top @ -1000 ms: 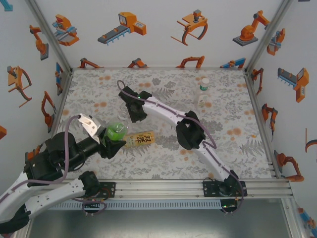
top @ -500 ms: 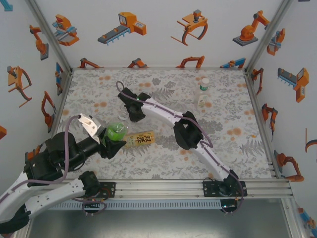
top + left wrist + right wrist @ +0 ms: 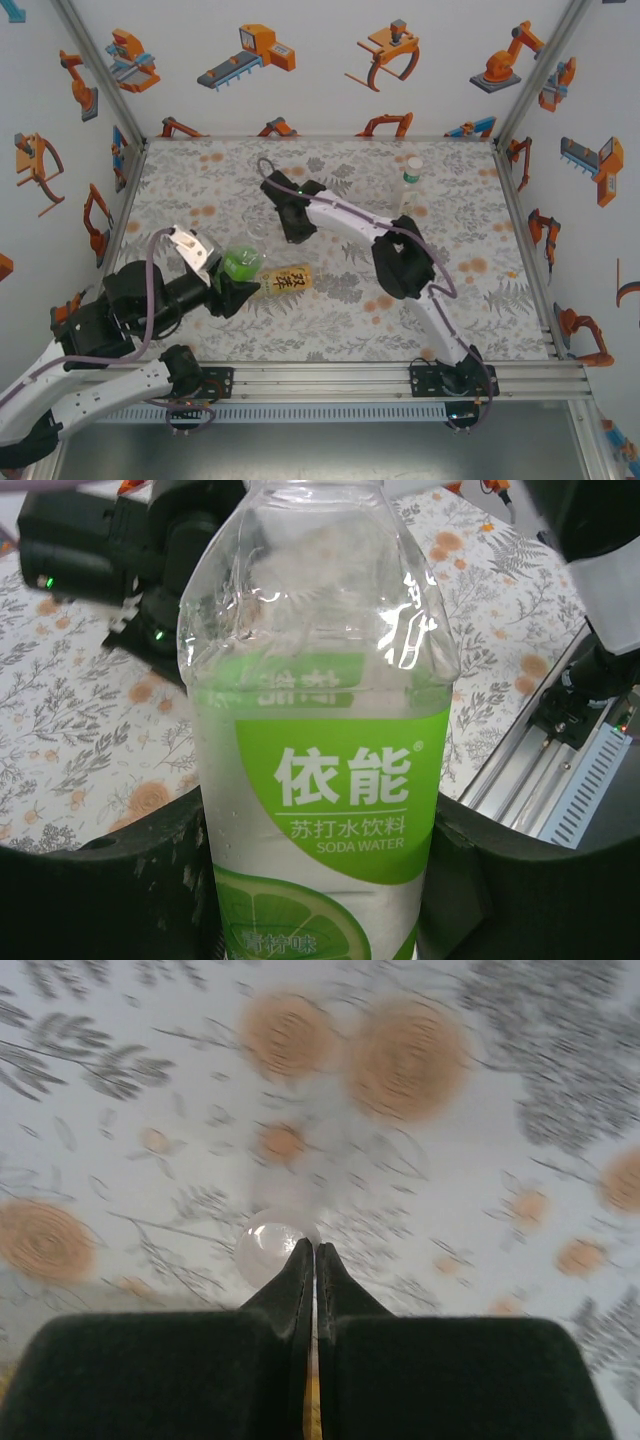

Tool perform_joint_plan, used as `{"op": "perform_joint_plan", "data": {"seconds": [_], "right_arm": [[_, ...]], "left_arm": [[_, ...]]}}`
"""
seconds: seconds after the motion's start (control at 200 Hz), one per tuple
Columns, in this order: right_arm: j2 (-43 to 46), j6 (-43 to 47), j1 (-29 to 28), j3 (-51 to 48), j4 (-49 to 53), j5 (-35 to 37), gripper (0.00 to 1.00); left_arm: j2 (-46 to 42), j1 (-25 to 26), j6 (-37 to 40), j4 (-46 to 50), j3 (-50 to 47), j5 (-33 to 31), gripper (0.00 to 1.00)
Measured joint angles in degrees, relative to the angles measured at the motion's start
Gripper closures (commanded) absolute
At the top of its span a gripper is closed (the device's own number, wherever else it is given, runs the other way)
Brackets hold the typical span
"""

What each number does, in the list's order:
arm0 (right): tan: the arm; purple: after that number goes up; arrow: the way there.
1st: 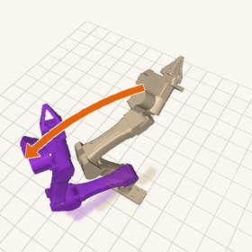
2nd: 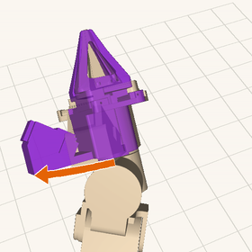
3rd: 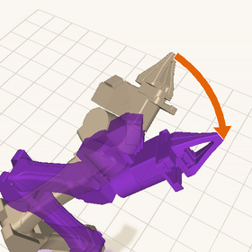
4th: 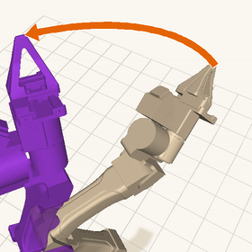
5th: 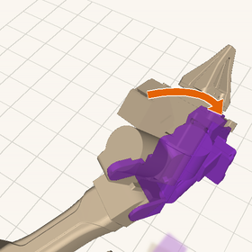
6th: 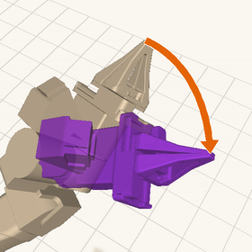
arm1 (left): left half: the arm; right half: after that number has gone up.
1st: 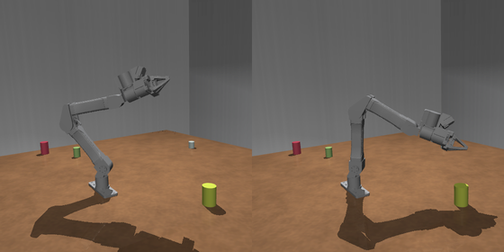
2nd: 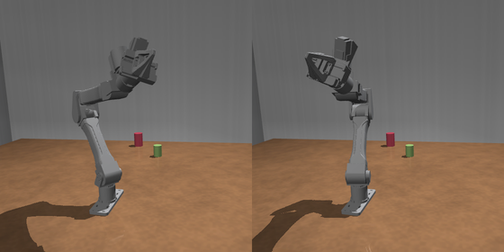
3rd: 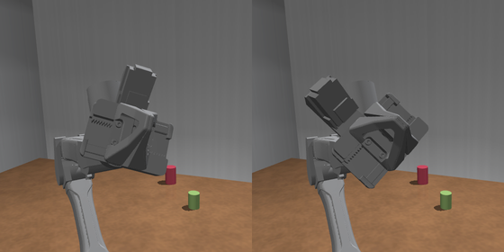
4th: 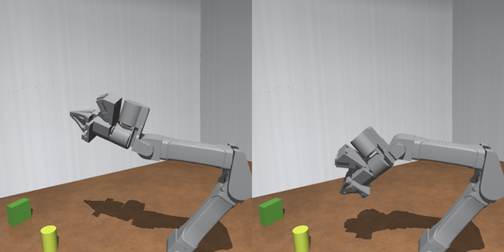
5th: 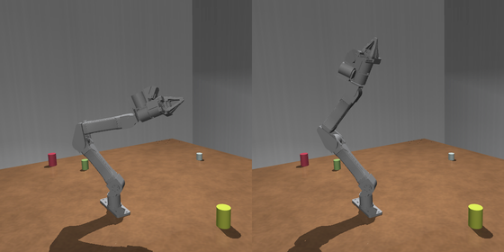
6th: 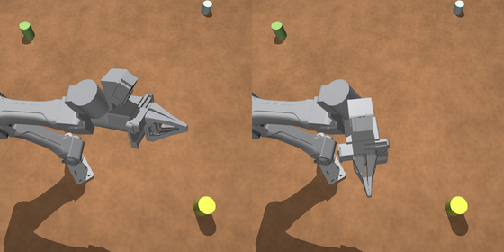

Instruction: Screw on the bottle caps

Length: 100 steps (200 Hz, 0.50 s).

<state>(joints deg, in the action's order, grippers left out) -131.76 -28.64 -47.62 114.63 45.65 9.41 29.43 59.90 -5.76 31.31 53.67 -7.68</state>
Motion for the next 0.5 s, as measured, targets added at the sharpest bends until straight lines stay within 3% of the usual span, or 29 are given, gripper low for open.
{"op": "perform_joint_plan", "data": {"seconds": [0.27,0.501], "right_arm": [[21.6,-0.3,6.8,-26.3,-5.6,0.8,0.98],[33.9,-0.5,8.5,-45.0,-8.3,1.0,0.98]], "left_arm": [[2.7,0.0,-0.4,-2.6,-1.2,0.1,0.89],[5.3,-0.2,-1.5,-4.6,-1.2,1.0,0.89]]}}
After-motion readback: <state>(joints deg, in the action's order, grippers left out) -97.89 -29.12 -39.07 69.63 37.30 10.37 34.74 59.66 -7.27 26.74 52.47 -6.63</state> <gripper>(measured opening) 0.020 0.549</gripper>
